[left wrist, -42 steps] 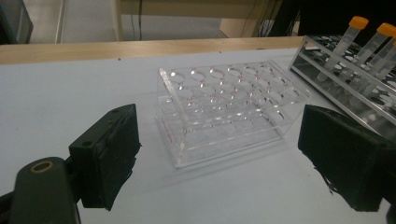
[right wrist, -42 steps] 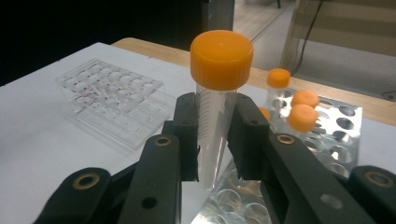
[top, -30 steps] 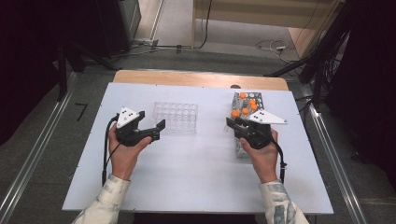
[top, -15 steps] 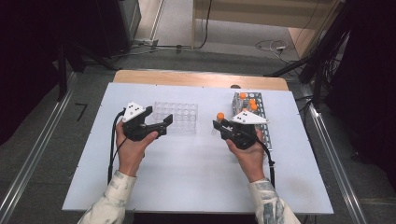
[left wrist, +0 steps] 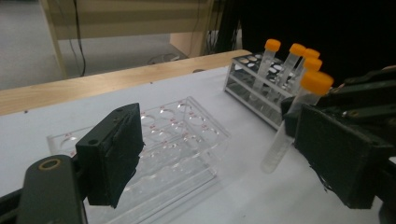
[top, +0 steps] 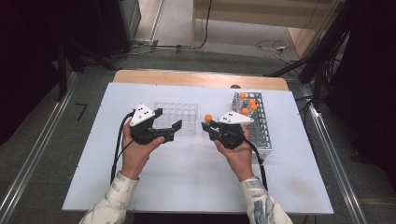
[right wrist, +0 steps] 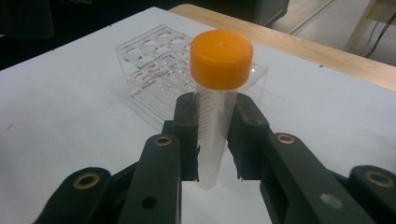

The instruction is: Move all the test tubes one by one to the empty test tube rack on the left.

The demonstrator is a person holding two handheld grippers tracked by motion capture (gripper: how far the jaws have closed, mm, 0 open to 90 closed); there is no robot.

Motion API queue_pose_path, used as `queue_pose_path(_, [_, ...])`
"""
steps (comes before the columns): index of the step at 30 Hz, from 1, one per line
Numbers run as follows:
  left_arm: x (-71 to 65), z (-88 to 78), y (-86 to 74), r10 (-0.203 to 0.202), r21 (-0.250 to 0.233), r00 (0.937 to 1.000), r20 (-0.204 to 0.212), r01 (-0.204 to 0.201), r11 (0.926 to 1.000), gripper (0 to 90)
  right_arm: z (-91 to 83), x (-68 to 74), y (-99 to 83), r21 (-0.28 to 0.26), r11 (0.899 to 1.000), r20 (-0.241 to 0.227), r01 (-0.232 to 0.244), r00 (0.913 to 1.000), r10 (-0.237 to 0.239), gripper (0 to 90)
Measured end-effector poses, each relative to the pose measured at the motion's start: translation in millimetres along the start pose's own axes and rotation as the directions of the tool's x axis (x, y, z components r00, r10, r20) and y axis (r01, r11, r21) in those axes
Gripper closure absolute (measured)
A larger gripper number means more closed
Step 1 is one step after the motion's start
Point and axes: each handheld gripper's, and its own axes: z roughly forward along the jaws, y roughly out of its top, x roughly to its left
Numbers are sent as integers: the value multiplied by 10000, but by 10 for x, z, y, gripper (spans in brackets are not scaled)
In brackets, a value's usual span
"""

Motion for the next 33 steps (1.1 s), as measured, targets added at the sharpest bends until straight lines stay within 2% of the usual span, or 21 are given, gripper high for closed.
queue_pose_path(4, [-70,11,22,103,-57,9996,258,-102,9999,170,68,66,9,6,10000,-221,-11,9998,11,720])
queue_pose_path(7, [-115,25,29,255,-29,9987,433,-254,9997,206,137,150,37,87,9998,-453,168,9988,-164,720])
queue_pose_path(8, [-129,31,30,331,43,9980,531,-334,9994,206,137,150,37,87,9998,-453,168,9988,-164,720])
queue_pose_path(10, [-167,73,17,454,252,9958,801,-475,9986,238,201,236,59,170,9990,-651,411,9971,-399,720])
queue_pose_path(16, [-172,100,1,659,385,9943,835,-693,9969,292,326,357,72,328,9977,-895,601,9944,-569,720])
queue_pose_path(18, [-151,103,-6,681,439,9942,827,-719,9964,348,363,407,84,339,9970,-1013,690,9927,-652,720])
queue_pose_path(19, [-139,107,-10,660,468,9940,876,-703,9964,348,363,407,84,339,9970,-1013,690,9927,-652,720])
queue_pose_path(21, [-118,119,-25,551,499,9933,1015,-604,9969,435,377,432,96,319,9967,-1097,745,9915,-706,720])
queue_pose_path(22, [-106,136,-38,522,577,9926,1099,-588,9966,449,379,435,99,298,9967,-1127,756,9910,-718,720])
queue_pose_path(27, [-93,165,-63,568,632,9932,1016,-635,9960,517,378,445,106,286,9970,-1174,716,9908,-677,720])
queue_pose_path(28, [-77,172,-72,427,604,9933,1069,-494,9970,533,380,450,110,279,9966,-1181,778,9902,-740,720])
queue_pose_path(33, [-71,174,-74,325,599,9915,1259,-403,9974,601,406,458,123,323,9963,-1218,792,9897,-747,720])
